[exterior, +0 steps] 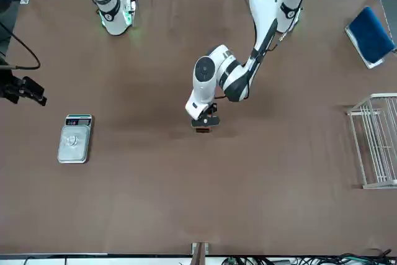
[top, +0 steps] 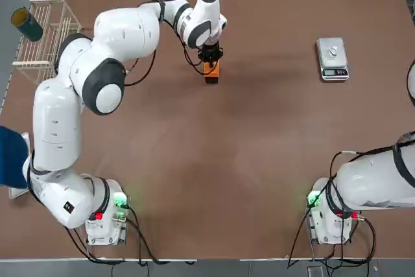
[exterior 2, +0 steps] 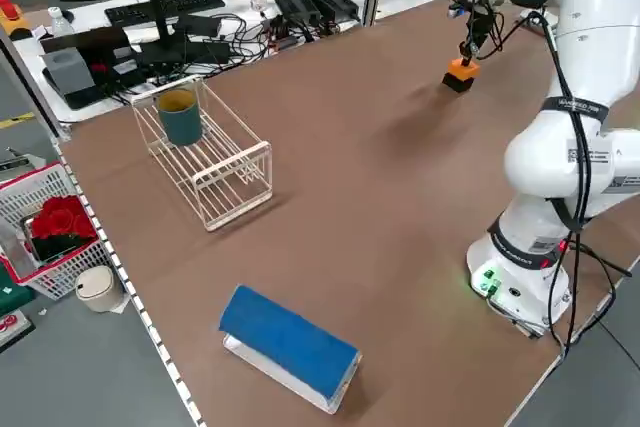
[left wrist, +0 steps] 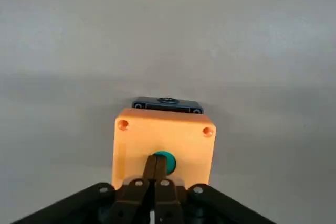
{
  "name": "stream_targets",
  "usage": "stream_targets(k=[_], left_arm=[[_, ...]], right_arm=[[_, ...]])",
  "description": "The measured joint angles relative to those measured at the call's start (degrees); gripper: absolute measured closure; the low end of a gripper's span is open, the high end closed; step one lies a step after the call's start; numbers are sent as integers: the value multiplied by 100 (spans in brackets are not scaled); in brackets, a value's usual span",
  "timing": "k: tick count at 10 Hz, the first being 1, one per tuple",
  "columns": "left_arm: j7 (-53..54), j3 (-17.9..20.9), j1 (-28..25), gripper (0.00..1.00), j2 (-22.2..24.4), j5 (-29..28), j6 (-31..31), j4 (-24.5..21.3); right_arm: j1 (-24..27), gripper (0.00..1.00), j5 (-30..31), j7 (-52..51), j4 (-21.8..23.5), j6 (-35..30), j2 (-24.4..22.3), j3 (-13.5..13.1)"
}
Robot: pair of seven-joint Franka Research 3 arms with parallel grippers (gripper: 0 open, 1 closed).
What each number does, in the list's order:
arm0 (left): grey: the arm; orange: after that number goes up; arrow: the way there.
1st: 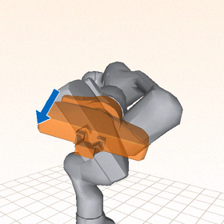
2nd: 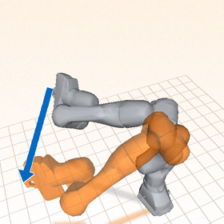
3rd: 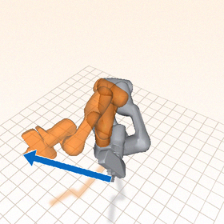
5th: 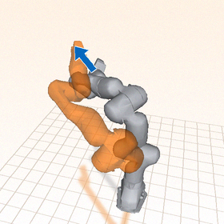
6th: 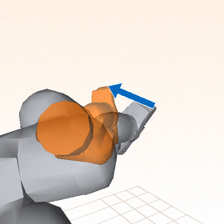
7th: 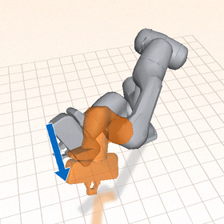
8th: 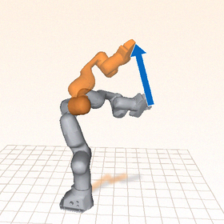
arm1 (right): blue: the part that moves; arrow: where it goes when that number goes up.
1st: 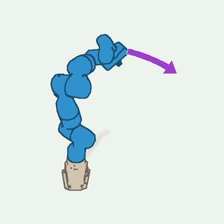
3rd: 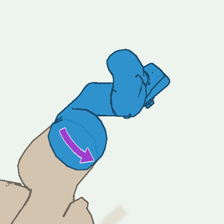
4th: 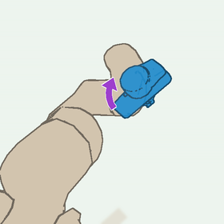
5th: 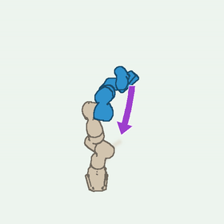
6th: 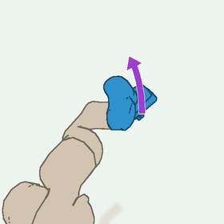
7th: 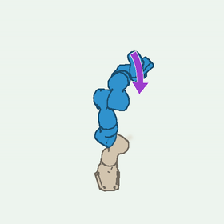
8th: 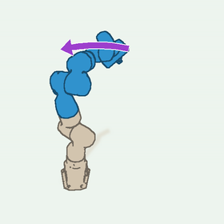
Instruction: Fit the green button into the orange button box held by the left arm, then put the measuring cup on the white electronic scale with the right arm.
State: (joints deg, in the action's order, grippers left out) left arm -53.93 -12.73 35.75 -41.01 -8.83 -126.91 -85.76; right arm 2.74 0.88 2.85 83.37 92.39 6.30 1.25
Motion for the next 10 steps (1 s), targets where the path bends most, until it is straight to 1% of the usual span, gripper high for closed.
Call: stream_targets(k=[4,7,10], left_arm=[[0,0,0,99,0,0,-4,-10],[0,-12,1,99,1,-149,-7,-23],[0,-15,1,99,2,-165,-59,-34]], right_arm=[[-3,0,-3,25,0,17,49,22],[-13,0,-4,180,0,27,68,44],[-14,0,-2,234,0,44,77,44]])
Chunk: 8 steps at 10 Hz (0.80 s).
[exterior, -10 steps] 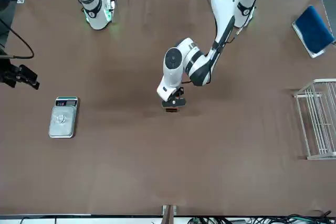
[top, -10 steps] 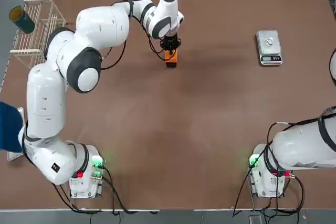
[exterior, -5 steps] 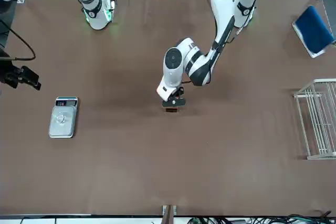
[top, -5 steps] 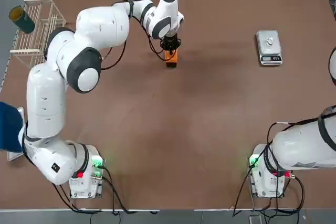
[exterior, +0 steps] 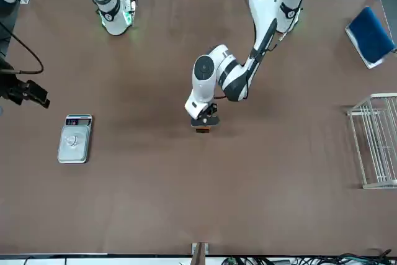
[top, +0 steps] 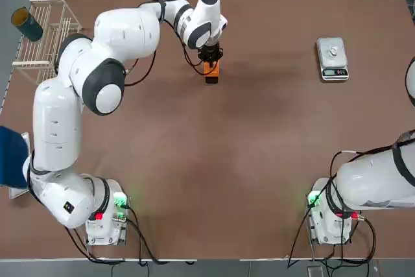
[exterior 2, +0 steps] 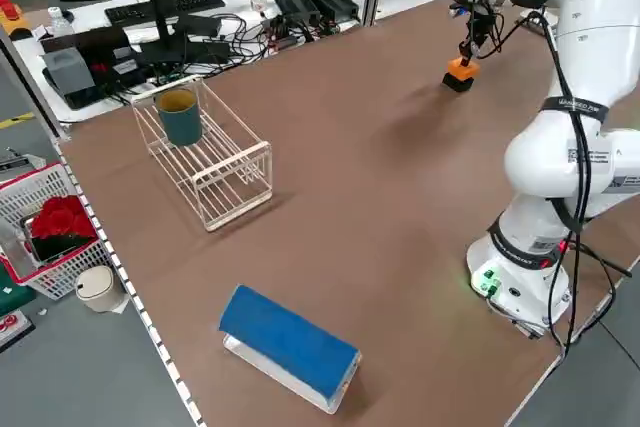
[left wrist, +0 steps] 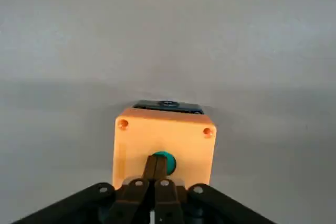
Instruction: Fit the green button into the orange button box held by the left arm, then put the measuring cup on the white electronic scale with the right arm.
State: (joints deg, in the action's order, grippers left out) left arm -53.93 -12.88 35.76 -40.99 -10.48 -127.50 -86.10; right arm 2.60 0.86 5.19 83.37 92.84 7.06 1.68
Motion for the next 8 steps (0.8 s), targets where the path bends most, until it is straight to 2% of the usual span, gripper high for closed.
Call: stream_targets(k=[8], left_arm=[[-7,1,0,99,1,-1,-78,-66]], right_arm=[[10,0,6,17,2,-6,47,-13]])
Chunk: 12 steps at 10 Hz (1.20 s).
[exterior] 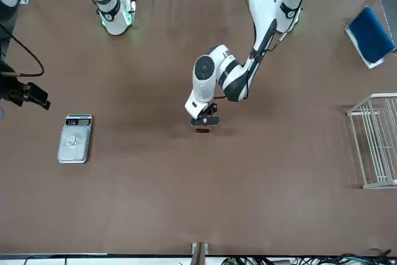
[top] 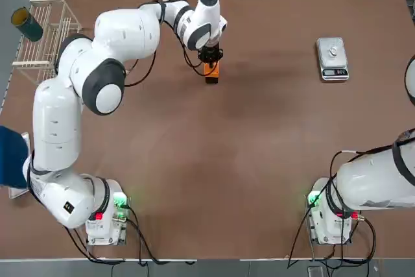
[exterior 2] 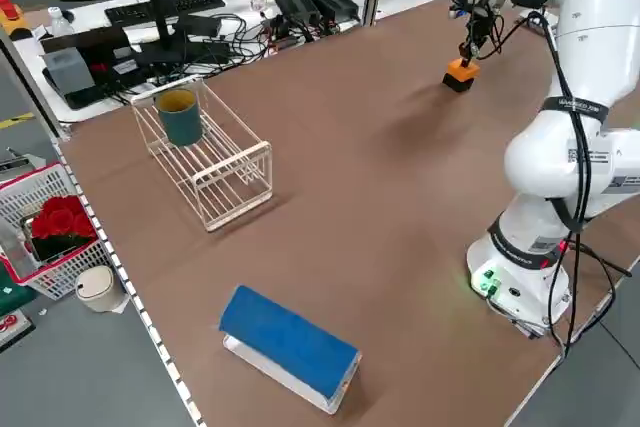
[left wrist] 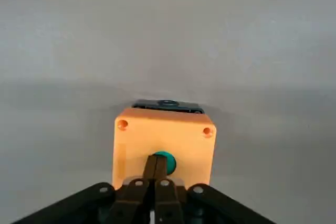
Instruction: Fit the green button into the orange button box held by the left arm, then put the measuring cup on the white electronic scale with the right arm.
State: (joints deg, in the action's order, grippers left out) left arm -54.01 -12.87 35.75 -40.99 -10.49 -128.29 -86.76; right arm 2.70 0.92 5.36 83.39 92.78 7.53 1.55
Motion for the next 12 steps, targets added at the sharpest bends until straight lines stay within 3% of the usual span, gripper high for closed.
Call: stream_targets(k=[12], left_arm=[[-46,1,-43,99,28,0,-8,14]], right_arm=[[5,0,2,338,7,-75,9,4]])
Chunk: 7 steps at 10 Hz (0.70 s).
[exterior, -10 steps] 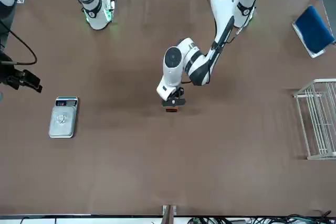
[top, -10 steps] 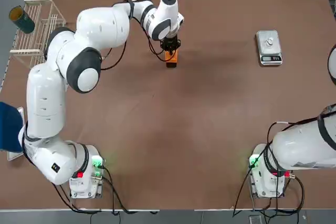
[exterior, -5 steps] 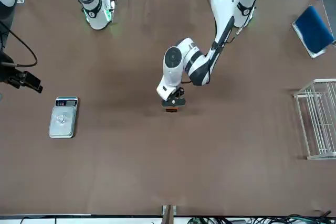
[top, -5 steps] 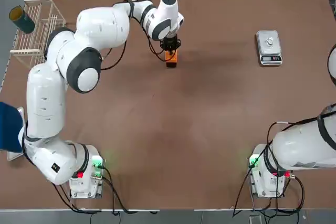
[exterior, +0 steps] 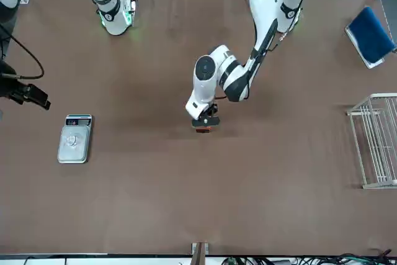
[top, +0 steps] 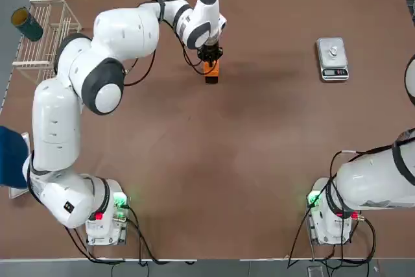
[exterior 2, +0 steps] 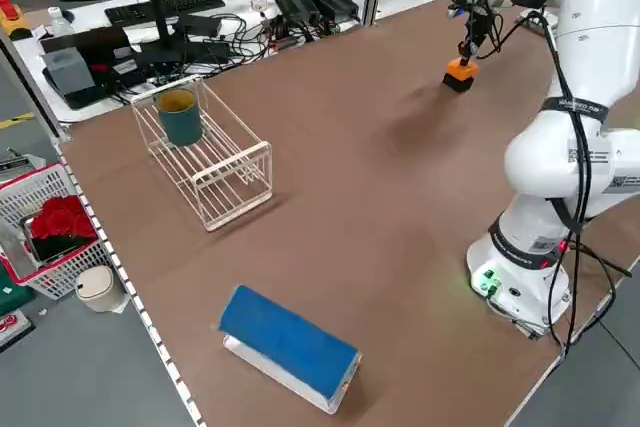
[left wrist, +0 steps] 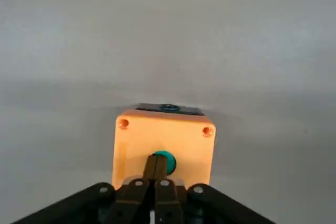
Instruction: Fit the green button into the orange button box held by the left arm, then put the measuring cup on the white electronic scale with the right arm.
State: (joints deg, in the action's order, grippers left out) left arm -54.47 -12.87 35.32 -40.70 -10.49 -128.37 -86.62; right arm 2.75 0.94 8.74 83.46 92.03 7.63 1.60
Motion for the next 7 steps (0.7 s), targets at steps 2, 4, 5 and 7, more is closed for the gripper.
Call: stream_targets(k=[2,4,5,7], left_arm=[[-8,1,-4,99,-1,0,0,-1],[-59,1,-4,99,-1,0,0,-1],[-62,1,-4,99,-1,0,0,0],[-65,1,-9,99,-1,0,-2,1]], right_arm=[[0,0,0,8,0,3,0,1],[0,0,0,13,-2,5,0,1],[0,0,0,13,-5,8,0,2],[0,0,1,19,-6,10,0,0]])
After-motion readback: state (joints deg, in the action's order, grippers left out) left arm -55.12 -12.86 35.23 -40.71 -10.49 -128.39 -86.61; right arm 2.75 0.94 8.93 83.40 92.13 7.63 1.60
